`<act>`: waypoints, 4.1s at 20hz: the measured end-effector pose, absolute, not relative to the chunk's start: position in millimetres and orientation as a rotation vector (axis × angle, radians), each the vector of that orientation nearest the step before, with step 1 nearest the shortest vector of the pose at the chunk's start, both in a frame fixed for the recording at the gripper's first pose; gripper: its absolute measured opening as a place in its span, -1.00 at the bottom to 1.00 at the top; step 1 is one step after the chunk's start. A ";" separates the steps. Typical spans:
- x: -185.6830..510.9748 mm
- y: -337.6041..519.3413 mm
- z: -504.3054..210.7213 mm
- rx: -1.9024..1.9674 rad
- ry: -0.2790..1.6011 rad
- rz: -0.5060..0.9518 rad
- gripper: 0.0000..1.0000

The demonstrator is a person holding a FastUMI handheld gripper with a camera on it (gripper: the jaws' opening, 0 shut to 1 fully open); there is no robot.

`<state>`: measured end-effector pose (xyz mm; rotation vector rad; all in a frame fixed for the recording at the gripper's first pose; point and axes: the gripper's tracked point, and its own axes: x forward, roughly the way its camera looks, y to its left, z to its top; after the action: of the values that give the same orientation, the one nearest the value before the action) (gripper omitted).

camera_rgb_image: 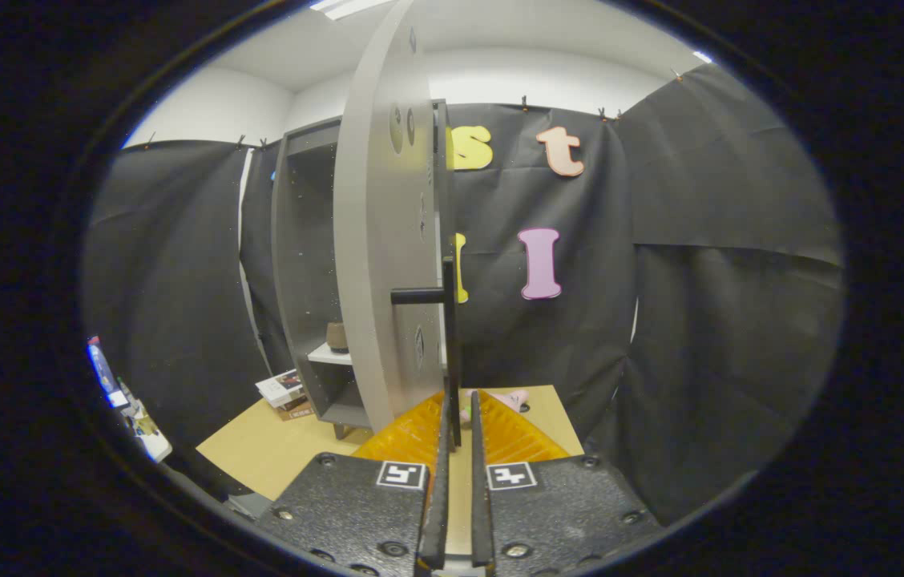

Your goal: Open the shoe cabinet door, grab the shoes and put them into the shoe cabinet, then close the shoe cabinet door.

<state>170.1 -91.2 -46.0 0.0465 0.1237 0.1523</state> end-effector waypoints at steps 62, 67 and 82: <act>341.7 194.0 -509.9 0.027 0.779 0.214 0.02; 330.7 197.4 -495.1 0.099 0.811 0.289 -0.79; 301.2 179.8 -291.6 0.074 0.515 0.309 -0.85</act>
<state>301.2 179.8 -291.6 0.0739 0.5153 0.3091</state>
